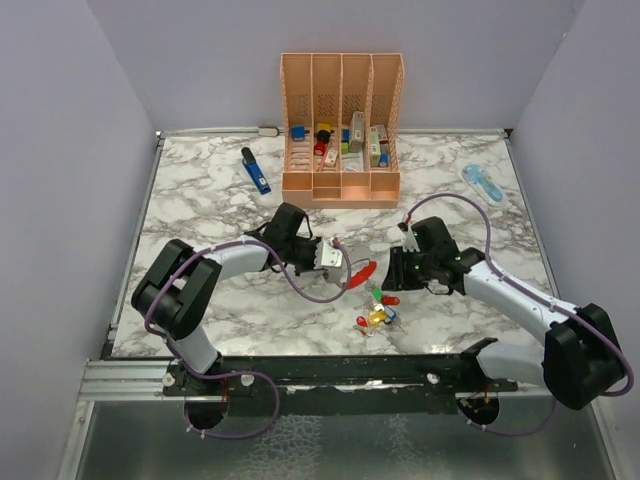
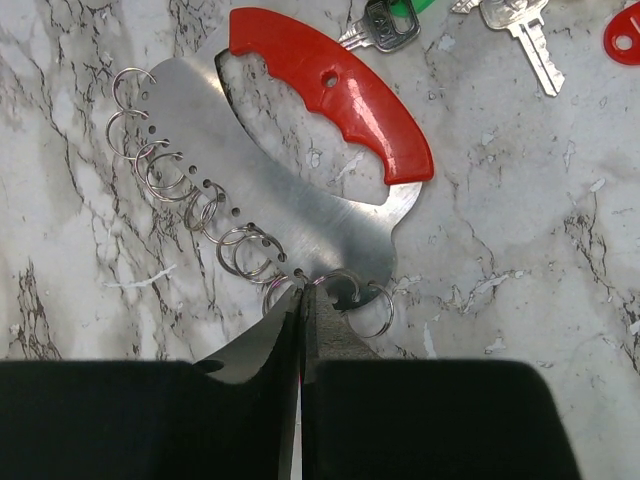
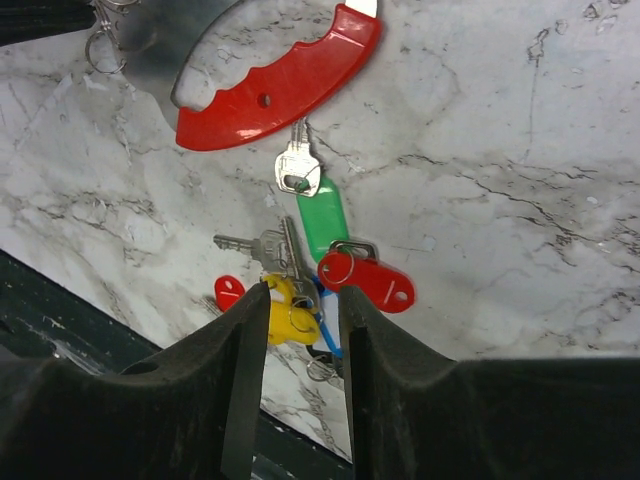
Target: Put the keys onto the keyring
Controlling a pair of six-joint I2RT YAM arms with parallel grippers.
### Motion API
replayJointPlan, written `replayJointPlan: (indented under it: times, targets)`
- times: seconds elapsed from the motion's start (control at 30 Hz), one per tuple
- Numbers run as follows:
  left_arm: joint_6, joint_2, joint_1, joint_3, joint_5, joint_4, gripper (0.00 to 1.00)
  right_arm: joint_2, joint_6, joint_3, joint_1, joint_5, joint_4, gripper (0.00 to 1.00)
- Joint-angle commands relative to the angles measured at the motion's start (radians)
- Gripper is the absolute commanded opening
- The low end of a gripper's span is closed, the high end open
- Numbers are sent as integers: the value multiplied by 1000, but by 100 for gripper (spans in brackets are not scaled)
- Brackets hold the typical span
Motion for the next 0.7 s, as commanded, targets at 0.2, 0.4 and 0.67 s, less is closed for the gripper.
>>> replayJointPlan:
  times: [0.2,0.4,0.67]
  targets:
    - [49,12,-8,32,40,-82,0,109,62,92,84,77,22,35]
    - [56,-10,-8,15,15,-83,3,209,93,137,131,127,32,35]
    - [98,16,-8,43,-32,-149,12,289,93,208,143,195,23,35]
